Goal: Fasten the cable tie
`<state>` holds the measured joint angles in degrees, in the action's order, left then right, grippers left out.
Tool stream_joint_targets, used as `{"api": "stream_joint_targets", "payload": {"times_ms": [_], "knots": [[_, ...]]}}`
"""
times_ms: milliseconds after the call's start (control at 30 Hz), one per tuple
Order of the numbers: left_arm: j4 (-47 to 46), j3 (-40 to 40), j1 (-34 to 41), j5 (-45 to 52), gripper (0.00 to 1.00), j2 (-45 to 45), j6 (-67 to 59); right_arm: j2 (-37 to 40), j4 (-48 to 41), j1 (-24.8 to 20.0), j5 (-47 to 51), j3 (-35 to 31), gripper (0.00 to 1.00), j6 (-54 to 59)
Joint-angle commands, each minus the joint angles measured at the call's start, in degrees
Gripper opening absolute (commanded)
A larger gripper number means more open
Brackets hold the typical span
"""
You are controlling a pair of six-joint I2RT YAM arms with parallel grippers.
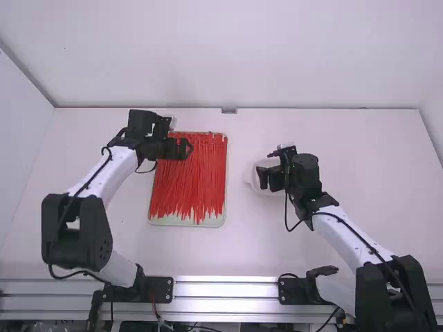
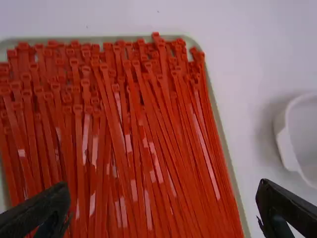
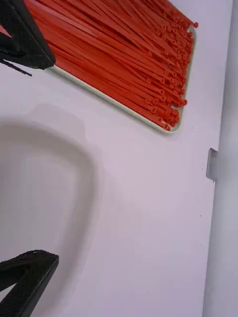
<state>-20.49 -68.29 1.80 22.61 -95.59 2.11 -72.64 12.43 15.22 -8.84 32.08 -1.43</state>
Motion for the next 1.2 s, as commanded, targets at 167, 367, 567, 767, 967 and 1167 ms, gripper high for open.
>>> {"api": "stream_joint_targets", "payload": {"times_ms": [167, 367, 567, 767, 967, 1167], "knots": [[-2.6, -13.2, 1.4, -0.7, 0.99, -10.6, -0.6, -0.4, -0.3, 0.3, -0.3, 1.7, 0.98, -0.2], [1.6, -17.0, 3.3, -1.1, 0.99, -16.0, -0.2, -0.4, -0.2, 0.2, -0.3, 1.7, 0.98, -0.2], [5.9, -17.3, 5.0, -5.6, 0.99, -19.6, 2.9, -0.4, -0.8, 0.2, -0.3, 1.7, 0.98, -0.2], [7.4, -17.3, 5.0, -7.1, 0.99, -22.1, 2.8, -0.4, -0.8, 0.2, -0.3, 1.7, 0.98, 0.0], [8.5, -17.2, 5.0, -7.6, 0.99, -24.5, 2.8, -0.4, -0.5, 0.2, -0.3, 1.7, 0.98, 0.0], [11.7, -17.3, 5.0, -9.0, 0.95, -27.3, 5.0, -0.4, -0.5, 0.2, -0.3, 1.7, 0.98, 0.0]]}}
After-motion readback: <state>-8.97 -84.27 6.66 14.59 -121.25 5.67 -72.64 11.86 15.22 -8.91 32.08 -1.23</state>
